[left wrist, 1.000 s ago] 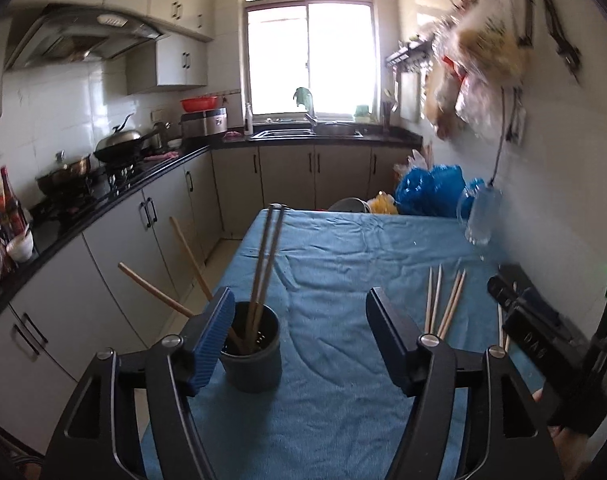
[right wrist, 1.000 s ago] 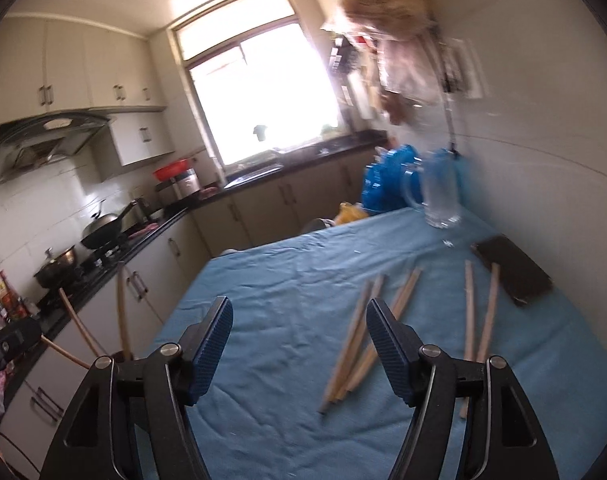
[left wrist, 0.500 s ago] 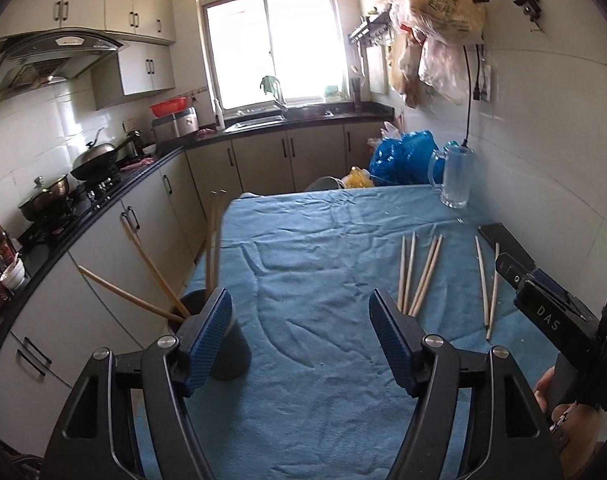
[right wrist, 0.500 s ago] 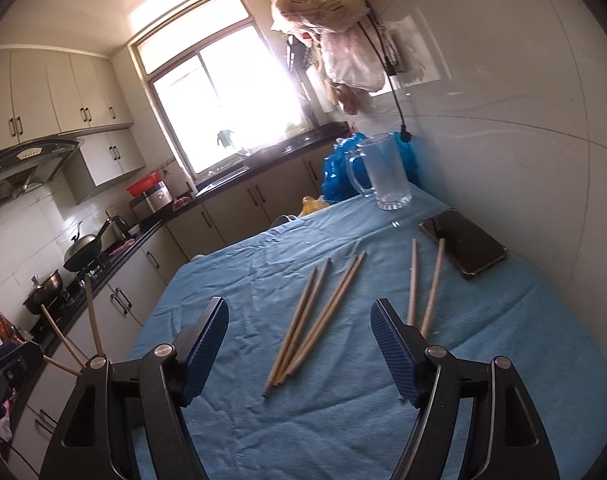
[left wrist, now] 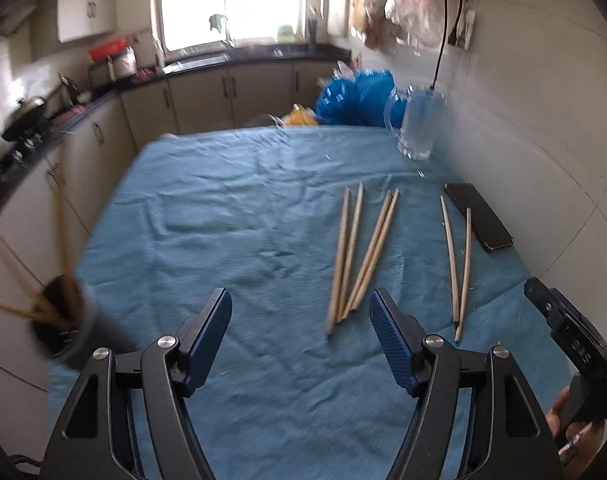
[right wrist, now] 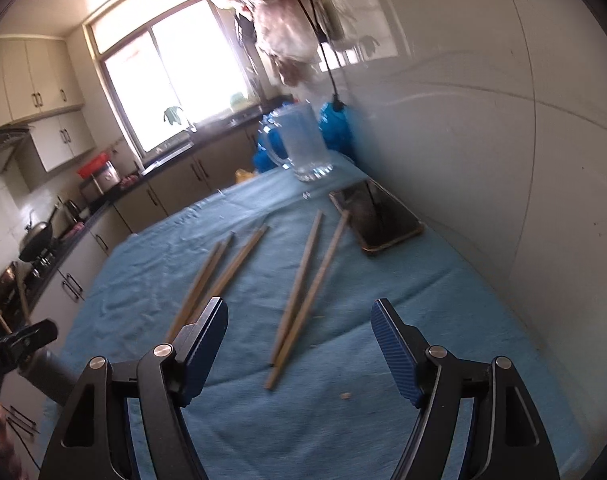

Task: Organize utensils
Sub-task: 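Move both open tools back over the remaining chopsticks, then close the left tool on a chopstick while the right tool grasps another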

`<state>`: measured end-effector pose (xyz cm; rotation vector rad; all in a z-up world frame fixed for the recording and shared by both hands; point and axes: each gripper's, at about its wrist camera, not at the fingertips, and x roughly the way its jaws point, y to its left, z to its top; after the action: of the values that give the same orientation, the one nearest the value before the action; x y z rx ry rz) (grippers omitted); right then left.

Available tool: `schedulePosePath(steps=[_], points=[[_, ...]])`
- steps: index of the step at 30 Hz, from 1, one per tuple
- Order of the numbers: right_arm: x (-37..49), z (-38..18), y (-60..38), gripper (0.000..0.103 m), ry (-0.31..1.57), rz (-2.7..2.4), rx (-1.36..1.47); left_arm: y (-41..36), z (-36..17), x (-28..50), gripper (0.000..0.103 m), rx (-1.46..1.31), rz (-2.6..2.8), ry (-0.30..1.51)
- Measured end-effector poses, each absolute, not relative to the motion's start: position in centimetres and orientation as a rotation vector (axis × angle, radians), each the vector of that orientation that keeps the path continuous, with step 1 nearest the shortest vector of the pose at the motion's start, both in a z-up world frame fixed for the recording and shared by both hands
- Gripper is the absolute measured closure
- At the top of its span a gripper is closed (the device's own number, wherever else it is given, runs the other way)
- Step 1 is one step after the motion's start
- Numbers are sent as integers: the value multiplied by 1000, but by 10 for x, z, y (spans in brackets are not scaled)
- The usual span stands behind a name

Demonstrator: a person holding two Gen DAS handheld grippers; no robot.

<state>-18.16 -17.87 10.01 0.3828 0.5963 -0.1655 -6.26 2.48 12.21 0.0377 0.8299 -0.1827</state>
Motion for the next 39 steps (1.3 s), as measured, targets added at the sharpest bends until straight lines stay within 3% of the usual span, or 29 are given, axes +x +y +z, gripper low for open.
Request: schedulePosePath(steps=[3, 5, 8, 11, 14, 16, 25, 29, 32, 39], points=[[-170, 98, -191, 25, 638, -141, 389, 13, 110, -29, 43, 6, -222, 877], [-152, 98, -197, 25, 672, -100, 385, 5, 104, -8, 55, -14, -232, 894], [-124, 98, -200, 25, 716, -44, 390, -7, 91, 31, 58, -64, -246, 947], [-84, 97, -201, 33, 785, 9, 381, -18, 75, 68, 68, -83, -255, 1014], [-43, 93, -209, 48, 871, 43, 408, -29, 62, 101, 75, -67, -240, 1064], [-17, 88, -216, 56, 937, 42, 423, -32, 55, 121, 76, -82, -235, 1094], [47, 57, -240, 56, 1097, -10, 453, -55, 31, 177, 77, -46, -285, 1185], [59, 45, -243, 56, 1136, -29, 447, -65, 23, 189, 85, -1, -289, 1196], [64, 43, -241, 59, 1142, -37, 424, -69, 22, 194, 90, 25, -292, 1197], [84, 44, -237, 69, 1192, -82, 363, -73, 21, 205, 90, 53, -295, 1192]])
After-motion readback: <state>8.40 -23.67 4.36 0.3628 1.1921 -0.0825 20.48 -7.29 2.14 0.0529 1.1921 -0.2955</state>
